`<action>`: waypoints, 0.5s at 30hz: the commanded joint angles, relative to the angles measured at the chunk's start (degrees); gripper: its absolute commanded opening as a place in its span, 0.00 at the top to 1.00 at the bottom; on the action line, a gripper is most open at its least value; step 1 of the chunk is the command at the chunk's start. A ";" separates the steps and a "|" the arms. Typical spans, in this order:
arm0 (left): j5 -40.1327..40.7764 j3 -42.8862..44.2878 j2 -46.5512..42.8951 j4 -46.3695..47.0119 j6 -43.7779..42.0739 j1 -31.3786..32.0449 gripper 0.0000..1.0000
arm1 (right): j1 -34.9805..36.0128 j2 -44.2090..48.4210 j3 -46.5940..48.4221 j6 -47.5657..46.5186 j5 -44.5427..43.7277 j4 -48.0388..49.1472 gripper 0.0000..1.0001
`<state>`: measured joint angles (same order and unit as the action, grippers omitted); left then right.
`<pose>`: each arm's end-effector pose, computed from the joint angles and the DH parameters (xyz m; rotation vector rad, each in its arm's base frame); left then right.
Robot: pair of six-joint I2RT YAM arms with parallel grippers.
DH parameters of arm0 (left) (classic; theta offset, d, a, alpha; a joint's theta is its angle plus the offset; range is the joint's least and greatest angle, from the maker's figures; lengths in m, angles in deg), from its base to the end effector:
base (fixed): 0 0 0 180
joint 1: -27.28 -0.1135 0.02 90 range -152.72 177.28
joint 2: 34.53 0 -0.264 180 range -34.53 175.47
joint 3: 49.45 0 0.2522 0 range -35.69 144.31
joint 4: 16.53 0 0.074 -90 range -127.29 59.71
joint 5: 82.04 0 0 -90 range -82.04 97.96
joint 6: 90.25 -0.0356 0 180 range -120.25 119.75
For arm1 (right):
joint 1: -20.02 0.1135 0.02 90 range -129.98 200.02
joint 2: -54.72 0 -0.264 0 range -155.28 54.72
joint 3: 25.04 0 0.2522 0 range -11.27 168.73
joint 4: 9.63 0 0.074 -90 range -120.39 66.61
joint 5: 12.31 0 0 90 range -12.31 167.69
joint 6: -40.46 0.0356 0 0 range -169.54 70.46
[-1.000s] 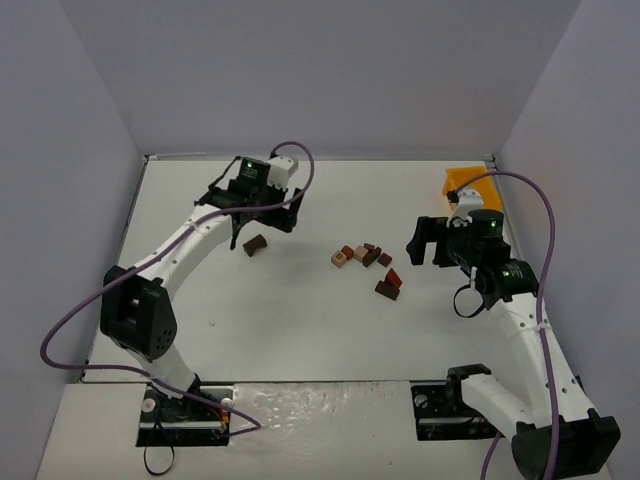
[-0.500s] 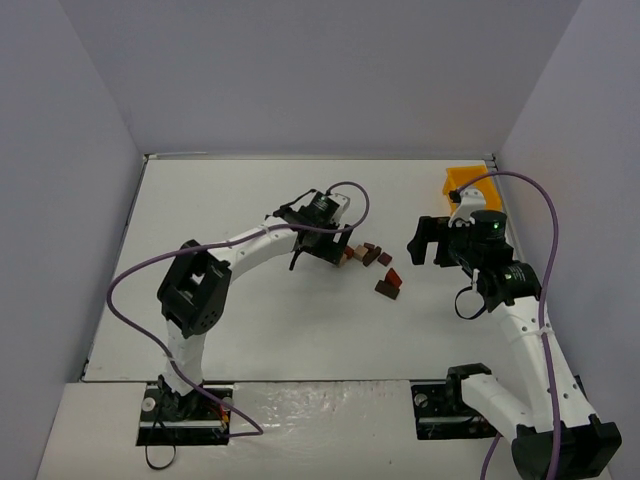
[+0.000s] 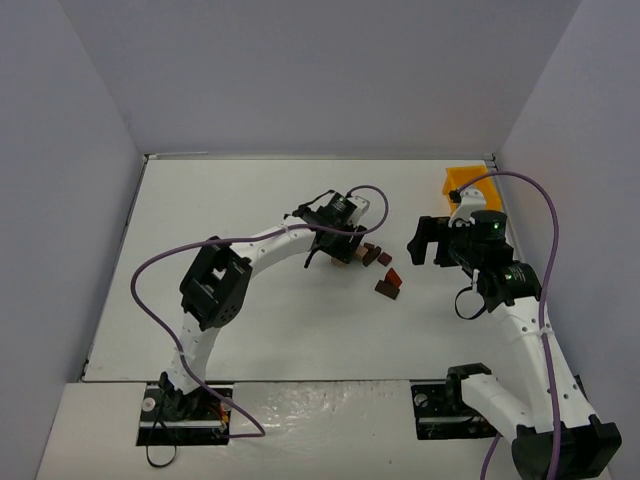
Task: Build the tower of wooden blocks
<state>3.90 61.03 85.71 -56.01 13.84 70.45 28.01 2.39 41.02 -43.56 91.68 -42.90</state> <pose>0.3433 -0.3255 0.2159 0.6594 2.4114 -0.5227 0.2028 0.0372 0.3460 -0.1994 1.9109 0.3975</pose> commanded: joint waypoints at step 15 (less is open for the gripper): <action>0.28 6.56 2.46 -1.97 -3.10 0.42 0.63 | 0.71 -0.22 2.55 -0.18 -0.11 2.81 0.00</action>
<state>3.71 64.41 90.33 -58.11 11.69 70.67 28.36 2.36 41.02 -43.58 91.66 -42.90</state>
